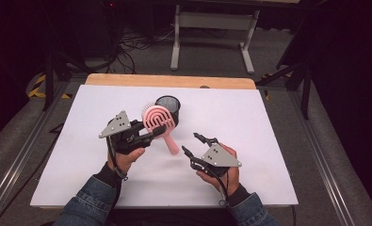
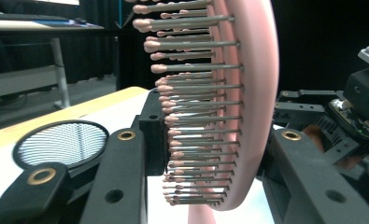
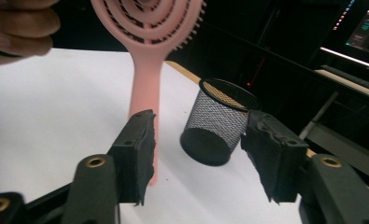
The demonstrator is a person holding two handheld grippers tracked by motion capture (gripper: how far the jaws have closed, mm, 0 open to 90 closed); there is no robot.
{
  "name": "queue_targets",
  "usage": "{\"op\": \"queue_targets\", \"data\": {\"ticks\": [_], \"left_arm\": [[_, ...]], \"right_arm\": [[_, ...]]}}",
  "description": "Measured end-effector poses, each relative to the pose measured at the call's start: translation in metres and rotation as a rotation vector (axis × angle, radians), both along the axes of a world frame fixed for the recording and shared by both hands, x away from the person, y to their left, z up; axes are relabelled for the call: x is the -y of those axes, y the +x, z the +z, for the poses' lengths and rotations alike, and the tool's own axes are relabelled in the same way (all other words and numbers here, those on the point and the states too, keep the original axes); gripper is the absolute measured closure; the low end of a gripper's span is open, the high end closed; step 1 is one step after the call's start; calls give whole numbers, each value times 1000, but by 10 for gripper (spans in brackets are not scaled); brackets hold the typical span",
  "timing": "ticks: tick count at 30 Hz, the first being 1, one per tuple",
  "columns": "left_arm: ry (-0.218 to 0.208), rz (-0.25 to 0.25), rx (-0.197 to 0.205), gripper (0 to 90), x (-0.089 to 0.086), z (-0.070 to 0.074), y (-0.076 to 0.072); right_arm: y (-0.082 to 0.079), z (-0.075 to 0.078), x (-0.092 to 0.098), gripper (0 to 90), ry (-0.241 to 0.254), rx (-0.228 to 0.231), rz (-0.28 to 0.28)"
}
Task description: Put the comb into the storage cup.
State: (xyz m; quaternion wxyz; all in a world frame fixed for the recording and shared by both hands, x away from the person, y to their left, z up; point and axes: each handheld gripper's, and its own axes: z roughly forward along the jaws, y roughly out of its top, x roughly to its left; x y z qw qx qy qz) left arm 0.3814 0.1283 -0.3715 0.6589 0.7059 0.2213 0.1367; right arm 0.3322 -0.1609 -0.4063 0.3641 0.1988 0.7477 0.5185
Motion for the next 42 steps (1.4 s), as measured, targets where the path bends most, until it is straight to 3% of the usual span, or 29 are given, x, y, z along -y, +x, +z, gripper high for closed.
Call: {"op": "queue_targets", "data": {"ticks": [6,24,37,42], "left_arm": [[-11,25,5,630,-9,4,-1],[-26,75,38,630,-29,14,-3],[-30,112,74,629,-38,23,-3],[-29,117,88,629,-41,29,-5]], "right_arm": [[1,0,12,308,13,12,-44],[1,-5,37,177,-8,40,-114],[-2,-17,57,72,-35,21,-157],[-4,-20,67,58,-18,5,-163]]}}
